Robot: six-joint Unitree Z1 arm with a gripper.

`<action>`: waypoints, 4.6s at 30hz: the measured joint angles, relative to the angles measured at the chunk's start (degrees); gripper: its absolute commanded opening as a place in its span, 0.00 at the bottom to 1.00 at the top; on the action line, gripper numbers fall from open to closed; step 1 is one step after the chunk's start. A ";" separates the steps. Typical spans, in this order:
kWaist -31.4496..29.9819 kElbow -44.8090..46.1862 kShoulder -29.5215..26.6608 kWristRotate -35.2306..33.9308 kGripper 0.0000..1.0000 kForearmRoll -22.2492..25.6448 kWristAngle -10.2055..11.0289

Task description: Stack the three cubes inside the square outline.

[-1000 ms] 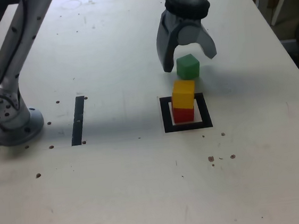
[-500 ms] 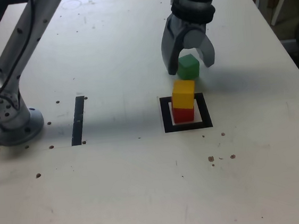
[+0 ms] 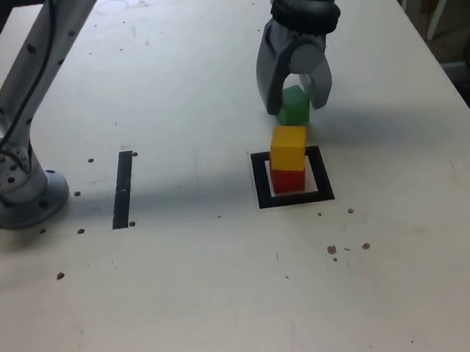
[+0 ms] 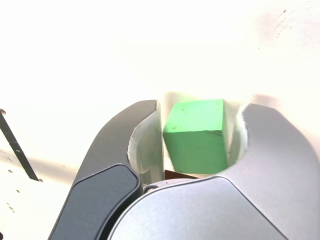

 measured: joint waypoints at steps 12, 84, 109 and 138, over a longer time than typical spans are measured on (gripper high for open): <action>0.00 -0.13 -0.01 0.42 0.32 0.44 -0.17; -21.68 1.42 -12.90 -1.76 0.94 6.72 0.90; -21.69 13.24 -25.13 -5.97 0.99 6.40 6.95; -21.69 61.07 -41.89 -13.91 0.99 -18.81 2.45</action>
